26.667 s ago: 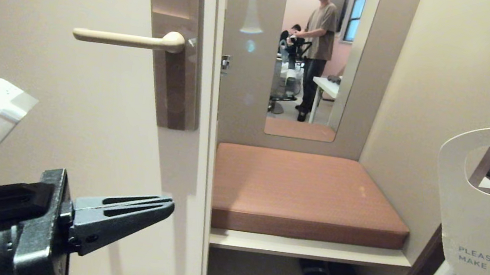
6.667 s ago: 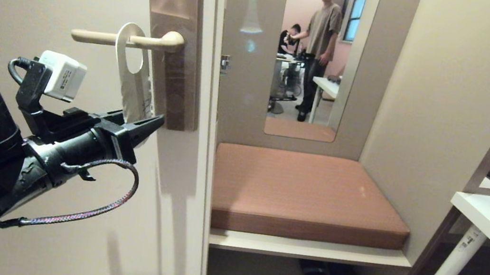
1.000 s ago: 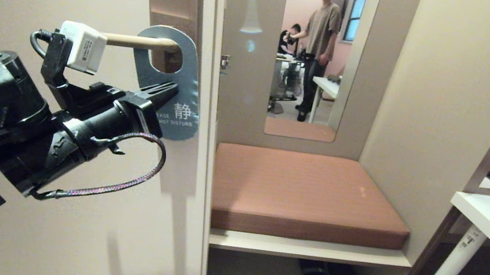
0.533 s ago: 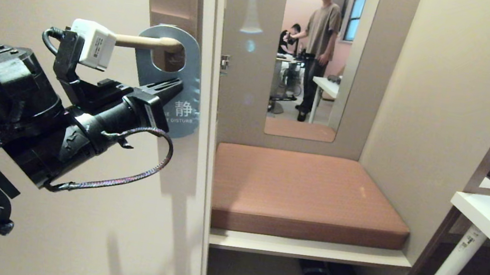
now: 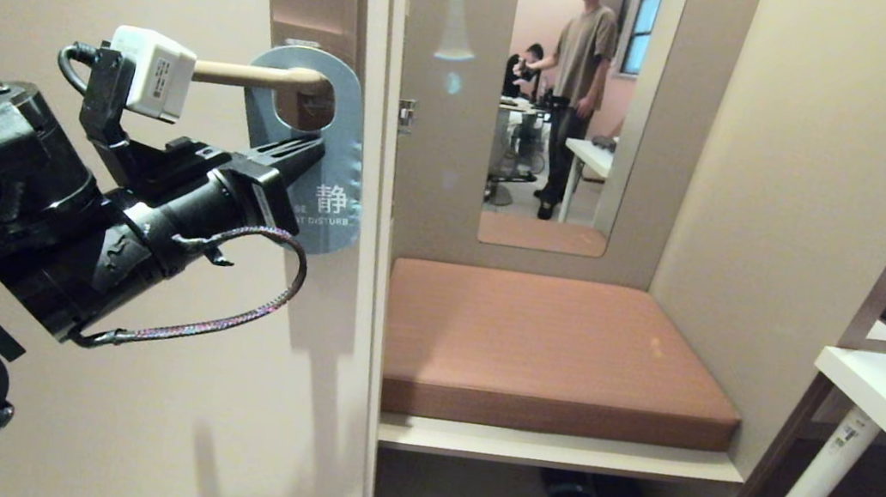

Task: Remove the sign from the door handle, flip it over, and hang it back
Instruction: Hang the sign back with the other side facing out

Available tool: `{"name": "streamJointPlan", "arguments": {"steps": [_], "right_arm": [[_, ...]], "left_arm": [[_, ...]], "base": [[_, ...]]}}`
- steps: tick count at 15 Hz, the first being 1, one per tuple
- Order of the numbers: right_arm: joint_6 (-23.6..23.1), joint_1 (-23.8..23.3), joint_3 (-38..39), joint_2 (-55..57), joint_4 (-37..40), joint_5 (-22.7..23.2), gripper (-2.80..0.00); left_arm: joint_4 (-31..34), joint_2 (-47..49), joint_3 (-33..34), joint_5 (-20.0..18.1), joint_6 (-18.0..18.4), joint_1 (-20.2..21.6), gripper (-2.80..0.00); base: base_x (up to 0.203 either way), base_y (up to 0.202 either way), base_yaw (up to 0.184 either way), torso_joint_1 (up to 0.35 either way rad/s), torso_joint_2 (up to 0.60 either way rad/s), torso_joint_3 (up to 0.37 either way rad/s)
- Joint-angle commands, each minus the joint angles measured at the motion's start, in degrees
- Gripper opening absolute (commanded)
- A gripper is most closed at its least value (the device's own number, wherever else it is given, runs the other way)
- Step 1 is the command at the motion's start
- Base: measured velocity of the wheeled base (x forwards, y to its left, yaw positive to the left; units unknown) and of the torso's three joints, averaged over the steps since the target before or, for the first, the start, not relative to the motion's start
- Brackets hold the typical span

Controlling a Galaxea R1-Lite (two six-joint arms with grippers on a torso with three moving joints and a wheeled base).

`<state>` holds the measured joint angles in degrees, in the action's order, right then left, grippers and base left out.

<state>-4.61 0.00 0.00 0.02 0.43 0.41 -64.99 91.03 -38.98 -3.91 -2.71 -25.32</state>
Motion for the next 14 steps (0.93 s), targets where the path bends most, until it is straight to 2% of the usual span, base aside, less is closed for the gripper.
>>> {"name": "streamJointPlan", "arguments": {"steps": [1,10,14], "right_arm": [[-0.05,0.0,0.0,-0.02,0.01,0.02,-2.8],[-0.05,0.0,0.0,-0.02,0.01,0.02,-2.8],[-0.05,0.0,0.0,-0.02,0.01,0.02,-2.8]], "left_arm": [[-0.35,-1.62,1.59,-0.04,-0.08,0.01,-2.8],[-0.31,-8.41,11.8,-0.13,0.06,0.43,-2.8],[-0.23,-10.61,15.03,-0.13,0.33,2.52,-2.8]], "base": [[0.0,0.0,0.0,0.0,0.0,0.0],[0.0,0.0,0.0,0.0,0.0,0.0],[0.0,0.0,0.0,0.0,0.0,0.0]]}}
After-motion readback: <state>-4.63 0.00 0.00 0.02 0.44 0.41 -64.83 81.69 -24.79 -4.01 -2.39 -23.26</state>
